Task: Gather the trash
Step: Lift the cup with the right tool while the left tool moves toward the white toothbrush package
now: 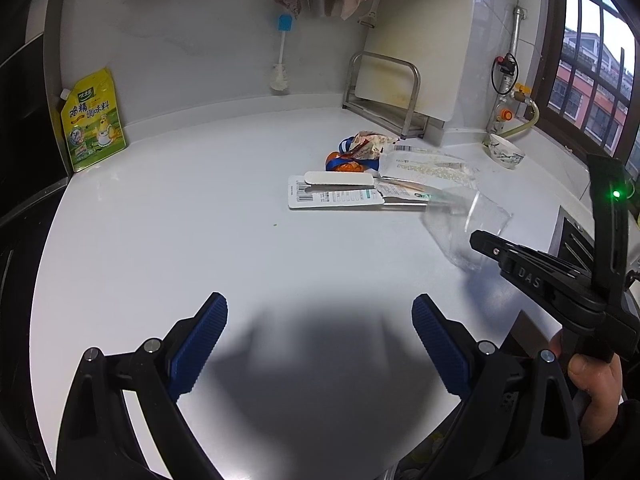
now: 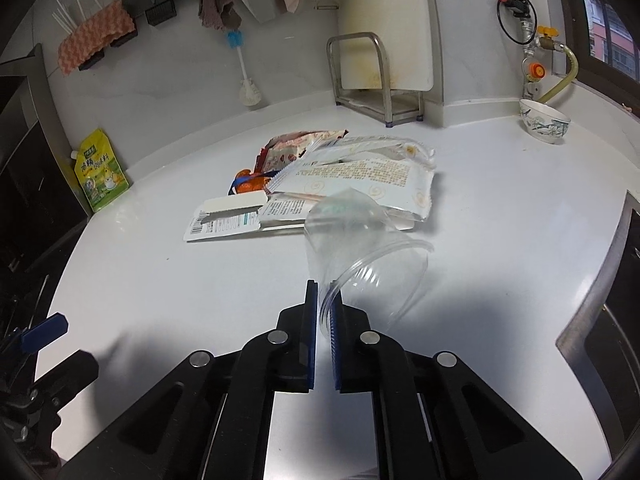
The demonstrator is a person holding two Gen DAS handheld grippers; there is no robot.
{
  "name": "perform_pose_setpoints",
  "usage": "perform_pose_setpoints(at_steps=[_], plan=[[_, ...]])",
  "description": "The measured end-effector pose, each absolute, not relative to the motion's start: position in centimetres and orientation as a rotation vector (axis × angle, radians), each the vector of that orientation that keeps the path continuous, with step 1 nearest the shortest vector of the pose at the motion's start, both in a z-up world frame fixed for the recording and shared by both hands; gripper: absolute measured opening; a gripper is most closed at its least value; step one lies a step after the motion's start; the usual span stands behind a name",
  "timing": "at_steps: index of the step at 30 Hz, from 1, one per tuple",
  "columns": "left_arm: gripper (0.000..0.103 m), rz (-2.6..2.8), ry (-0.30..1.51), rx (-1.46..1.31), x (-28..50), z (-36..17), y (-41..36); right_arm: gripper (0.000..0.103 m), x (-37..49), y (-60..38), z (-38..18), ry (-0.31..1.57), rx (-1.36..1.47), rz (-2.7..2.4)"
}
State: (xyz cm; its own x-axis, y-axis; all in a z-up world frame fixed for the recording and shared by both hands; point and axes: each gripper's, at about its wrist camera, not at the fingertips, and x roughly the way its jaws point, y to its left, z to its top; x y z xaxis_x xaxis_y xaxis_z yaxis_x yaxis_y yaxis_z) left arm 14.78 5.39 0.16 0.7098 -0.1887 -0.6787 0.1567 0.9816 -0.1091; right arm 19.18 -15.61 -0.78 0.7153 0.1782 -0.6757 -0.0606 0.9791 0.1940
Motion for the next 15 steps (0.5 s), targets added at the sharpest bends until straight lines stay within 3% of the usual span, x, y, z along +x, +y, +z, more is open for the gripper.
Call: perform_pose_setpoints(at_steps=[15], plan=[[0.092, -0.204, 0.756, -0.039, 15.9, 0.5, 3.6, 0.005, 18.7, -18.2, -1.4, 0.750, 0.270, 0.159]])
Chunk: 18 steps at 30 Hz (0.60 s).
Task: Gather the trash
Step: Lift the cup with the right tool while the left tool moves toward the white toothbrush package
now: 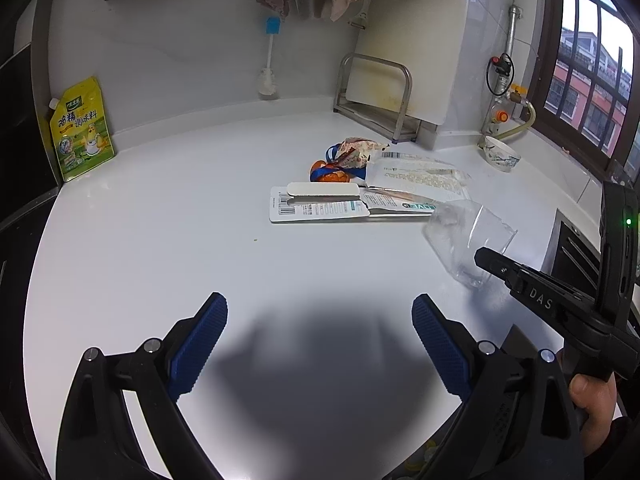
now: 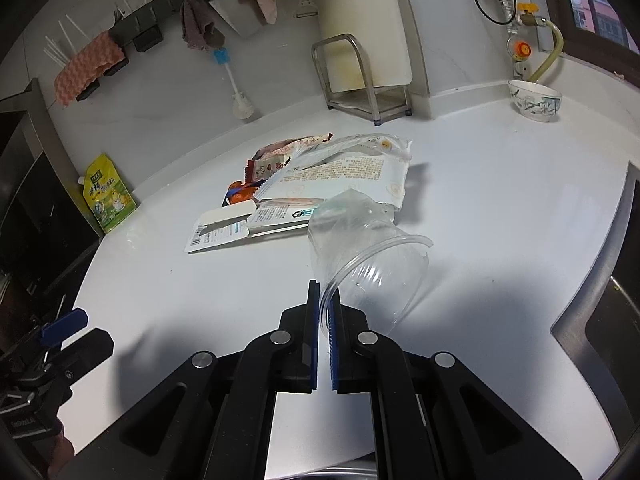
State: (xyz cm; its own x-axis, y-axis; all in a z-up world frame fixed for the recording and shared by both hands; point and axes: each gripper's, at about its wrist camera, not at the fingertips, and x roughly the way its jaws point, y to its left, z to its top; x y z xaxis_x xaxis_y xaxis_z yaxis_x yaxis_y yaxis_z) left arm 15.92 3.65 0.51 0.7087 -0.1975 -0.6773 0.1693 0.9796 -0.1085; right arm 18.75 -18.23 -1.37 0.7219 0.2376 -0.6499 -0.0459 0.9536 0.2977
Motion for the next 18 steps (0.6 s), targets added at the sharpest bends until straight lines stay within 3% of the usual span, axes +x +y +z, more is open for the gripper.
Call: perform_pose_setpoints(at_steps=[7, 11, 18], plan=[[0.092, -0.204, 0.759, -0.034, 16.0, 0.3, 3.4, 0.006, 19.2, -18.0, -1.8, 0.751, 0.287, 0.163], [0.092, -0.204, 0.760, -0.036, 16.0, 0.3, 3.5, 0.023, 19.4, -18.0, -2.1, 0.753, 0.293, 0.150], [0.092, -0.207, 0.767, -0.035, 16.1, 0.0, 3.4, 0.024, 20.4, -18.0, -2.4, 0.764, 0.294, 0.131]])
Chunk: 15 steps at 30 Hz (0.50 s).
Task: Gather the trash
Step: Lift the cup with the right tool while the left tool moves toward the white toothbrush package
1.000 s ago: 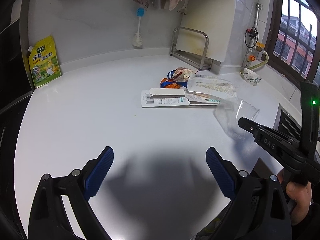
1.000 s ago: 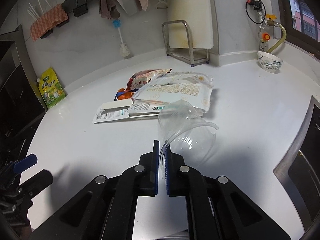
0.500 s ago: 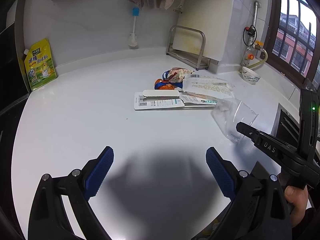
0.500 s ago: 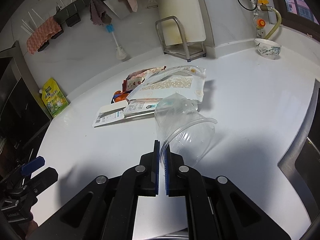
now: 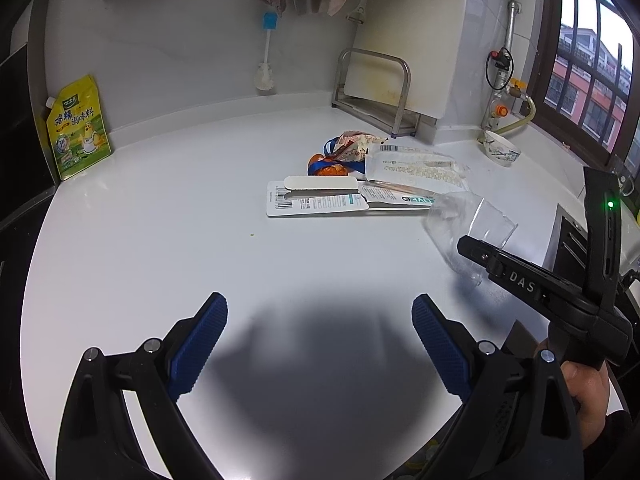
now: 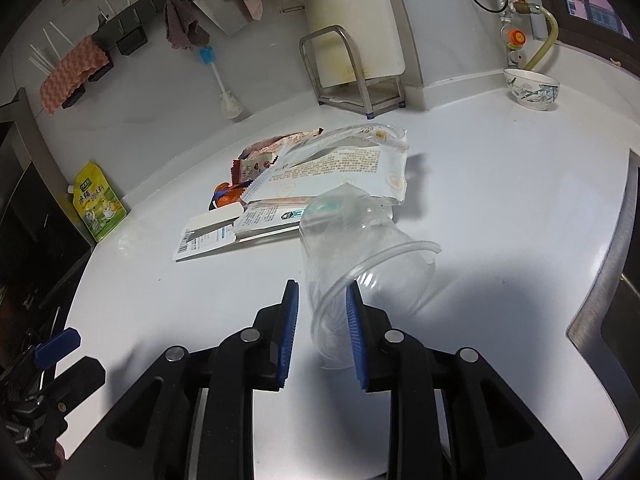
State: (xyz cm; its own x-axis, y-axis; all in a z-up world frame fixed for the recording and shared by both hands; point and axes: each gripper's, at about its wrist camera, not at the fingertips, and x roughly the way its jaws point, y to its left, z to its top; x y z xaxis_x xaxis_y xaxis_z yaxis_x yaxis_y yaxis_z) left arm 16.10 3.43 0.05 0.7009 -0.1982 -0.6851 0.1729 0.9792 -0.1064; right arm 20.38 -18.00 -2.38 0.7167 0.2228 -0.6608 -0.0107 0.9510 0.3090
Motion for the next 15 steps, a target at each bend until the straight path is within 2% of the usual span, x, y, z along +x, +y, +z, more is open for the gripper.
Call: perform_pose_setpoints(at_steps=[7, 9, 15], plan=[[0.092, -0.204, 0.768, -0.028, 16.3, -0.1, 3.4, 0.023, 21.8, -17.4, -2.3, 0.768, 0.278, 0.126], [0.092, -0.205, 0.768, -0.025, 16.5, -0.1, 3.4, 0.006, 22.1, -17.4, -2.4, 0.771, 0.280, 0.131], [0.092, -0.221, 0.769, -0.046, 17.6, 0.1, 3.6, 0.004, 21.4, -17.7, -2.1, 0.748, 0.268, 0.138]])
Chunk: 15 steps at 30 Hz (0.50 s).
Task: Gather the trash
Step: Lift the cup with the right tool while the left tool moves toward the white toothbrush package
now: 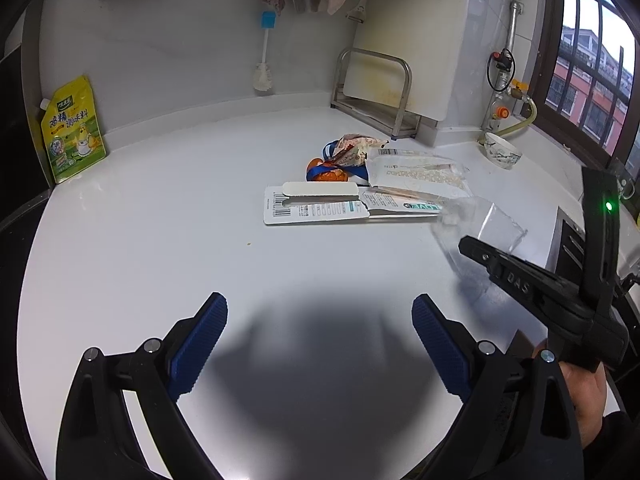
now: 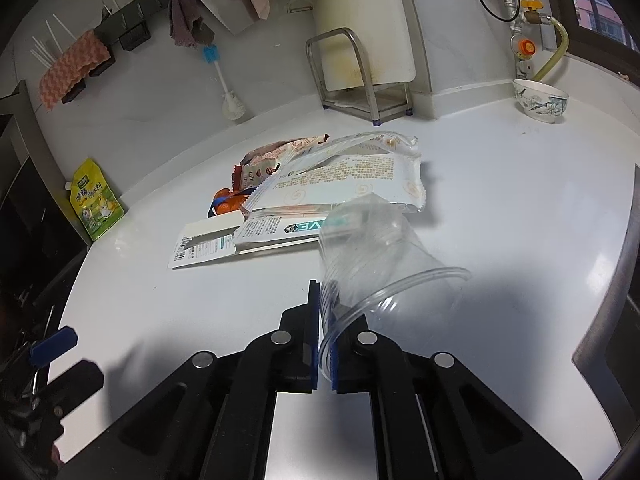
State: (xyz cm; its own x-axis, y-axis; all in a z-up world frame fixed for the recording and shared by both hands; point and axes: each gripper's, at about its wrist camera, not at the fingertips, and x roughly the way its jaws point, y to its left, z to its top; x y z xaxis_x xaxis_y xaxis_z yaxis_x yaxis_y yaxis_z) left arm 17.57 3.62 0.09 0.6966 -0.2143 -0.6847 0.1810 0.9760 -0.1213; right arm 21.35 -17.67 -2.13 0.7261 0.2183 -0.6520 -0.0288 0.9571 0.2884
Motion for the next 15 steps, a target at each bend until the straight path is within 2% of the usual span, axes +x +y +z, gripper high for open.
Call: perform_pose_setpoints(at_steps=[15], plan=[[0.092, -0.244, 0.713, -0.027, 23.4, 1.3, 0.1, 0.004, 16.8, -22.6, -0.2, 0.722, 0.260, 0.105]])
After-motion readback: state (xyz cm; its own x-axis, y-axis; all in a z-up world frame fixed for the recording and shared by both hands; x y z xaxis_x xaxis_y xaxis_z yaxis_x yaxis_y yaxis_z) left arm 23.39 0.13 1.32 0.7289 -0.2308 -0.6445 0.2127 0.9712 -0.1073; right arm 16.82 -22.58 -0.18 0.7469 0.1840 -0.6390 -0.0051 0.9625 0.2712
